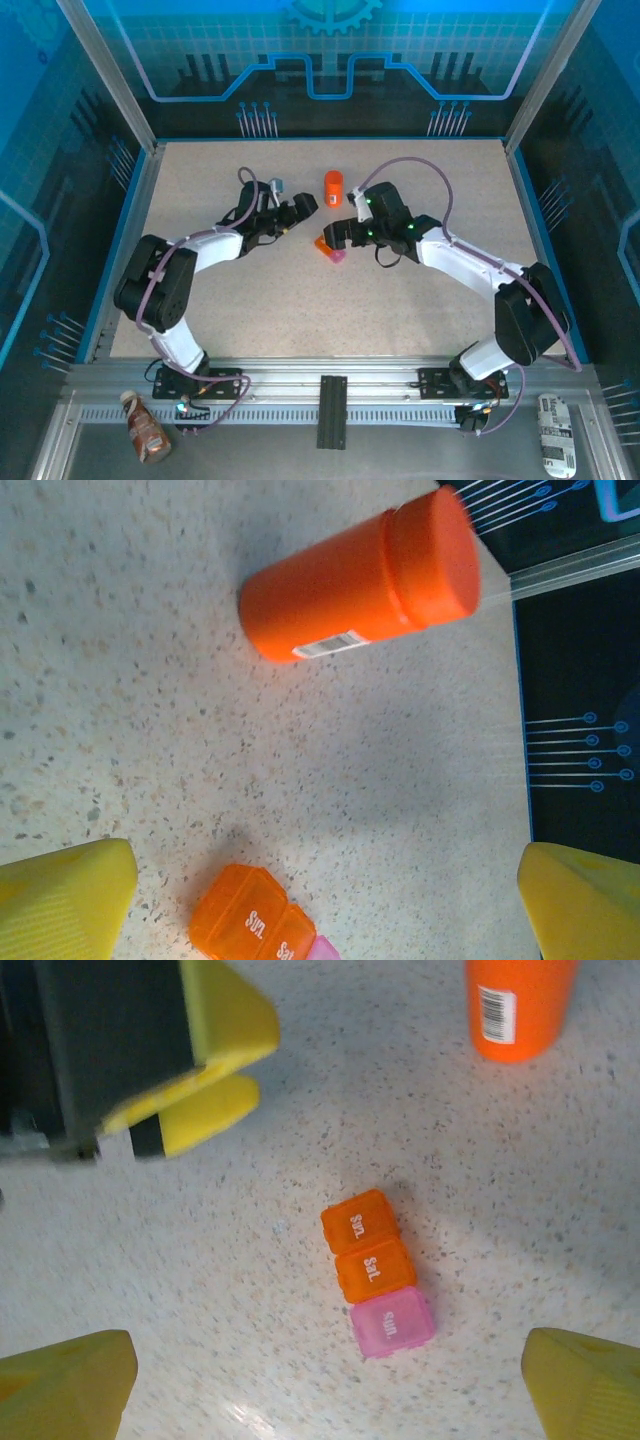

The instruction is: Sort the pills into containers

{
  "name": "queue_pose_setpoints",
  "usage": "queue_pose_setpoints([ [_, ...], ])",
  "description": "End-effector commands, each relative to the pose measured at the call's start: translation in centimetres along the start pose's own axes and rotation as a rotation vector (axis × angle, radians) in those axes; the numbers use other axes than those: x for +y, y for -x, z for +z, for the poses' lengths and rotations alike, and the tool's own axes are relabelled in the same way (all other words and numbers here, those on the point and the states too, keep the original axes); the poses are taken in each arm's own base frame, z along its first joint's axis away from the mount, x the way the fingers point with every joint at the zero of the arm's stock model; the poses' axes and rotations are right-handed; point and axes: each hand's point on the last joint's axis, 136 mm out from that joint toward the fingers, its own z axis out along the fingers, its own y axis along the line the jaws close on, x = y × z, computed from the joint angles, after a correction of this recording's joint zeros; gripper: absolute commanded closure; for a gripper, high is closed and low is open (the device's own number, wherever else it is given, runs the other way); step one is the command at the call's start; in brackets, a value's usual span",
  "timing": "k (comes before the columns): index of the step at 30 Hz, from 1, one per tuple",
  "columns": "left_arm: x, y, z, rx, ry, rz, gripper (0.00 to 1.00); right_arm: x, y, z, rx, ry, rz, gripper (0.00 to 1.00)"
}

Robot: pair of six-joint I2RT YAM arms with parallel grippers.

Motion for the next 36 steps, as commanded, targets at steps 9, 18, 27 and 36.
queue_pose_setpoints([
  [9, 0.0, 1.0, -4.1, 0.011, 0.045, 0.075, 0.01, 0.6, -4.4, 4.8, 0.31, 0.114, -0.341, 0.23],
  [18, 0.3, 1.4, -4.1, 0.008, 0.049, 0.066, 0.01, -0.4, -6.2, 8.1, 0.382, 0.037, -0.37, 0.21],
  [27, 0.4, 1.4, -3.8, 0.011, 0.046, 0.054, 0.01, -2.5, -7.4, 9.9, 0.411, -0.102, -0.391, 0.27],
  [36, 0.7, 1.3, -3.7, 0.012, 0.046, 0.048, 0.01, -2.7, -6.9, 9.8, 0.372, -0.131, -0.363, 0.28],
])
